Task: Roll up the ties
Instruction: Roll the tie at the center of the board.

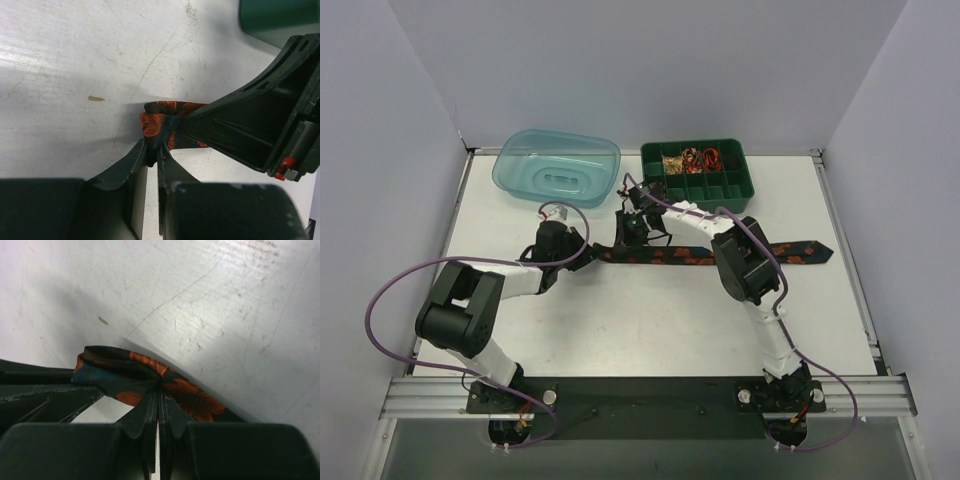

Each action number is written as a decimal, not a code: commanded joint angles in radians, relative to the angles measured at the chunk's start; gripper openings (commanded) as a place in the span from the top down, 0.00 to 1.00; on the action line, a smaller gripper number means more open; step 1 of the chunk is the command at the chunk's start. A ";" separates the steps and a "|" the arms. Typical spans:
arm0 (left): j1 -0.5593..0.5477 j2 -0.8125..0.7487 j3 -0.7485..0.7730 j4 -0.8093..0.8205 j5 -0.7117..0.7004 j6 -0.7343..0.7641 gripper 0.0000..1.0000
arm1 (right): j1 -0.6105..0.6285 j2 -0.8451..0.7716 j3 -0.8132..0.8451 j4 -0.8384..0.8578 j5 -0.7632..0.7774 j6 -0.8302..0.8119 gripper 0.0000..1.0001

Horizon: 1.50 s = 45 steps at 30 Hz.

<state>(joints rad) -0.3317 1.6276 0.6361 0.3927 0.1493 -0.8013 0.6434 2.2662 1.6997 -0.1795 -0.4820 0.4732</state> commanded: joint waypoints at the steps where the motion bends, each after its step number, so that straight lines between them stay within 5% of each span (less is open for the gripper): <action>1: 0.006 -0.040 0.060 -0.067 -0.013 0.048 1.00 | 0.006 0.030 0.060 -0.031 0.023 0.007 1.00; 28: -0.193 0.063 0.372 -0.426 -0.214 0.246 1.00 | 0.016 0.124 0.129 -0.041 -0.040 0.015 1.00; 45: -0.231 0.118 0.412 -0.546 -0.376 0.289 1.00 | 0.001 0.041 0.051 -0.032 -0.145 -0.021 1.00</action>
<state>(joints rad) -0.5560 1.7245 1.0077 -0.1028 -0.1967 -0.5335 0.6361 2.3543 1.7866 -0.1539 -0.5755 0.4774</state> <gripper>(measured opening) 0.196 0.026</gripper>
